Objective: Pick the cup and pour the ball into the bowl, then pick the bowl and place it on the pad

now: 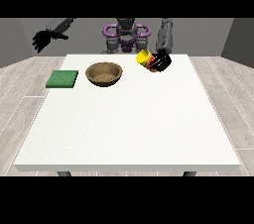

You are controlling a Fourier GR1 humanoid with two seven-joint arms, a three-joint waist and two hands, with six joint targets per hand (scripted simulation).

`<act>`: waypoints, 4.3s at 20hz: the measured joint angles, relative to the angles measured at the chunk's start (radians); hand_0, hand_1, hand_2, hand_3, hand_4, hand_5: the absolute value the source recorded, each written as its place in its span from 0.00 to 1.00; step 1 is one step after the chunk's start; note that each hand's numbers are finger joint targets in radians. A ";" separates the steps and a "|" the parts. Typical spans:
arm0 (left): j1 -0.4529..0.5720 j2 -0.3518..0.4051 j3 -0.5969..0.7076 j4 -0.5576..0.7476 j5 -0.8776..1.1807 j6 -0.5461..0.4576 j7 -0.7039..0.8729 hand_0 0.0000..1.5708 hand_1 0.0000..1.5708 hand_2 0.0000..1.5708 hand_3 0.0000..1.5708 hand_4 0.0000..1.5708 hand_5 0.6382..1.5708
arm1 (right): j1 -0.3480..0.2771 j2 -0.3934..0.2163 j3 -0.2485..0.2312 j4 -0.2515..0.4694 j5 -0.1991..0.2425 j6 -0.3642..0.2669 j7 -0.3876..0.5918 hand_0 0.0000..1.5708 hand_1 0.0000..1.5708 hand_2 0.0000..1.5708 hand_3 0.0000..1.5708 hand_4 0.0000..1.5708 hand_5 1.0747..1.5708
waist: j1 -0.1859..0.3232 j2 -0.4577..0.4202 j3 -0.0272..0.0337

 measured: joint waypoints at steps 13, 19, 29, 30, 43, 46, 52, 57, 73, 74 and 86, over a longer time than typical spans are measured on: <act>-0.053 -0.104 -0.303 -0.045 -0.429 0.055 0.451 0.86 0.86 1.00 1.00 0.67 1.00 | 0.069 -0.047 -0.045 0.242 0.039 0.009 -0.097 0.00 0.00 0.00 0.00 0.00 0.97 | 0.145 -0.162 -0.0016; -0.071 -0.142 -0.387 -0.090 -0.585 0.017 0.602 0.60 0.60 1.00 1.00 0.58 1.00 | 0.073 -0.058 -0.053 0.313 0.047 0.018 -0.147 0.00 0.00 0.00 0.00 0.00 0.95 | 0.158 -0.176 -0.0020; -0.159 -0.164 -0.588 -0.143 -0.794 -0.064 0.873 0.29 0.29 1.00 1.00 0.57 1.00 | -0.065 -0.059 -0.023 0.351 0.072 -0.030 -0.096 0.00 0.00 0.00 0.17 0.00 0.92 | 0.130 -0.143 -0.0028; -0.159 -0.164 -0.611 -0.148 -0.816 -0.067 0.893 0.28 0.28 1.00 1.00 0.57 1.00 | -0.078 -0.054 -0.016 0.350 0.080 -0.043 -0.092 0.00 0.00 0.00 0.21 0.00 0.91 | 0.128 -0.139 -0.0027; -0.181 -0.166 -0.791 -0.158 -1.015 -0.247 0.957 0.00 0.00 1.00 1.00 0.79 0.81 | -0.164 -0.015 0.012 0.352 0.076 -0.049 -0.061 0.00 0.00 0.00 0.10 0.00 0.89 | 0.081 -0.103 -0.0028; -0.224 -0.165 -0.821 -0.164 -1.059 -0.324 0.938 0.45 0.45 1.00 1.00 0.76 0.83 | -0.163 -0.019 0.007 0.366 0.075 -0.047 -0.076 0.00 0.00 0.00 0.12 0.00 0.90 | 0.087 -0.097 -0.0023; -0.336 -0.149 -0.854 -0.171 -1.137 -0.488 0.905 0.99 0.99 1.00 1.00 0.76 0.89 | -0.164 -0.027 0.008 0.394 0.077 -0.040 -0.075 0.00 0.00 0.00 0.13 0.00 0.89 | 0.089 -0.122 -0.0025; -0.353 -0.155 -0.838 -0.201 -1.203 -0.540 0.868 0.95 0.95 1.00 1.00 0.77 0.88 | -0.155 -0.045 -0.004 0.411 0.068 -0.035 -0.083 0.00 0.00 0.00 0.17 0.00 0.91 | 0.111 -0.118 -0.0027; -0.166 -0.093 -0.385 -0.429 -0.773 -0.299 0.706 0.82 0.82 1.00 0.97 0.63 0.99 | -0.168 -0.018 -0.049 0.423 0.013 -0.097 -0.022 0.00 0.00 0.00 0.00 0.15 0.98 | 0.301 -0.049 -0.0070; -0.151 -0.100 -0.352 -0.438 -0.717 -0.290 0.685 0.79 0.79 1.00 0.79 0.58 0.97 | -0.171 -0.013 -0.051 0.419 0.010 -0.102 -0.024 0.00 0.00 0.00 0.00 0.14 0.99 | 0.305 -0.033 -0.0075; -0.050 -0.159 -0.066 -0.440 -0.106 -0.273 0.387 0.00 0.00 0.00 0.00 0.00 0.94 | -0.251 0.096 0.000 0.331 0.002 -0.133 0.016 0.00 0.00 0.00 0.00 0.19 0.96 | 0.229 0.129 -0.0070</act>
